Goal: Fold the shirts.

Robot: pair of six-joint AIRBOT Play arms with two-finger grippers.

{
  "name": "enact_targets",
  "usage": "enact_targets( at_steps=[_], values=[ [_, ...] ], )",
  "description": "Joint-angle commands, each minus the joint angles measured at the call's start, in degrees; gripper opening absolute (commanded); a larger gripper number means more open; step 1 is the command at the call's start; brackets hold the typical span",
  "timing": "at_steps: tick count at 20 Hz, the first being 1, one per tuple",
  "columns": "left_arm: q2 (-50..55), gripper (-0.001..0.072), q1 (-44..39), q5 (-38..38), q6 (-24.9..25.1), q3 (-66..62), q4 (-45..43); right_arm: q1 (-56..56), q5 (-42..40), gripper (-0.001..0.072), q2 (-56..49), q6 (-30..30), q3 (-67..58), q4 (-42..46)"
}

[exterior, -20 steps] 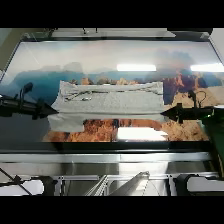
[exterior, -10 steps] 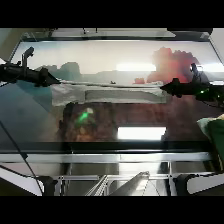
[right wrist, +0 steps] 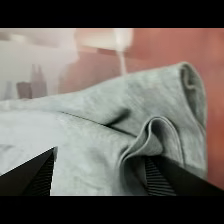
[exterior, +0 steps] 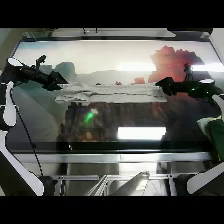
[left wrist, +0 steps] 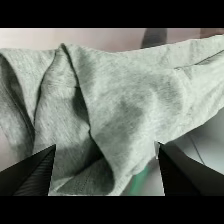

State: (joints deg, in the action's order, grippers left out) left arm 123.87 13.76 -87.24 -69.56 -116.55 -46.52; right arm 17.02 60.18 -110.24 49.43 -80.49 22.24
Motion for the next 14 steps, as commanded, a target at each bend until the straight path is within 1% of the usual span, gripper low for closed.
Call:
enact_targets(
  at_steps=[1, 3, 5, 6, 11, 12, 13, 14],
  values=[
    [-2.1, 0.0717, 1.6, -1.7, -1.1, -0.9, 0.2, 3.8, 6.0, 0.0601, 0.6, 2.6, -5.8, 2.3],
    [-5.1, 0.0707, 2.6, -1.7, -1.7, -0.9, 0.2, 6.1, 3.3, 0.0600, 0.4, 5.8, -7.1, 3.5],
    [-7.4, 0.0704, 2.8, -1.4, -1.7, -0.9, 0.2, 6.8, 1.8, 0.0599, -1.0, 7.1, -7.1, 4.6],
    [-8.2, 0.0689, 2.3, -1.0, -1.7, -0.9, 0.2, 6.7, 1.9, 0.0599, -2.2, 8.1, -7.1, 5.2],
    [-9.2, 0.0688, -2.5, -1.5, -1.7, -0.9, 0.2, 2.8, 6.7, 0.0595, -8.6, 11.1, -7.1, 5.7],
    [-9.2, 0.0688, -3.9, -1.5, -1.7, -0.9, 0.5, 1.5, 7.7, 0.0589, -9.3, 11.1, -7.1, 5.6],
    [-9.2, 0.0676, -5.2, -1.7, -1.7, -0.9, 1.7, 0.1, 8.0, 0.0537, -9.7, 11.1, -7.1, 5.6],
    [-9.2, 0.0440, -6.6, -1.7, -1.7, -0.9, 3.4, -1.2, 8.0, 0.0443, -9.7, 10.6, -7.2, 5.6]
  ],
)
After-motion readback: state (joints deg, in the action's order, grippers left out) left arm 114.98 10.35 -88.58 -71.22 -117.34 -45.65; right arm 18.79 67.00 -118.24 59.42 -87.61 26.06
